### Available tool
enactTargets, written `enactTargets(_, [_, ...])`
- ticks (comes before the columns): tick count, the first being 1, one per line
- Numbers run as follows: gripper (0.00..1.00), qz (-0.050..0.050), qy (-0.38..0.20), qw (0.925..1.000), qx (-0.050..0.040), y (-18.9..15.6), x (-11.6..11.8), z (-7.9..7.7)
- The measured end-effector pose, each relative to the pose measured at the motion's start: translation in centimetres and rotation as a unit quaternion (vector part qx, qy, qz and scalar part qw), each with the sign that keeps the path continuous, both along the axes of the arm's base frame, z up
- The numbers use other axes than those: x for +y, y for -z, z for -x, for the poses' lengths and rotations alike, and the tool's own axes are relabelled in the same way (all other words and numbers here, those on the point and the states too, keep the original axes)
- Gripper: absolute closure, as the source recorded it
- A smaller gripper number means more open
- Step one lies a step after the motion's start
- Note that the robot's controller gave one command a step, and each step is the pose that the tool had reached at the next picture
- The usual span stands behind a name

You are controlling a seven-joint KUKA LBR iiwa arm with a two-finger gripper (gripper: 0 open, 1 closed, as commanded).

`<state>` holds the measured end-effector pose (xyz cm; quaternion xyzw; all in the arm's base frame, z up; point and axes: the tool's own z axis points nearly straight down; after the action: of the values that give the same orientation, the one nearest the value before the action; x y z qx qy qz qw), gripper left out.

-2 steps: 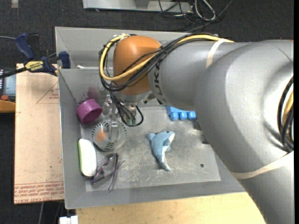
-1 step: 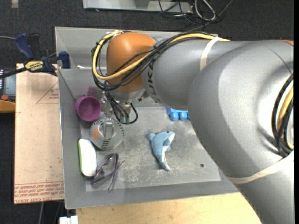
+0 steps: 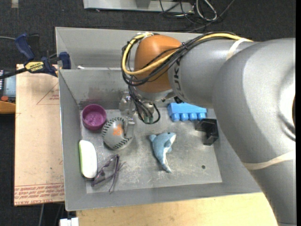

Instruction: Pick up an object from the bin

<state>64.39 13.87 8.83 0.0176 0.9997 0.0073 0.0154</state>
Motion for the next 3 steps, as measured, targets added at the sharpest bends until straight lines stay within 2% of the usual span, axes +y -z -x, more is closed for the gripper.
enactTargets(1, [0.00,0.003,-0.010,0.9999,-0.0004,-6.5,8.8,1.0])
enactTargets(2, [0.00,0.000,-0.011,0.9999,-0.0094,0.6,0.2,-0.7])
enactTargets(3, [0.00,0.001,-0.012,0.9998,-0.0130,0.2,0.1,-0.8])
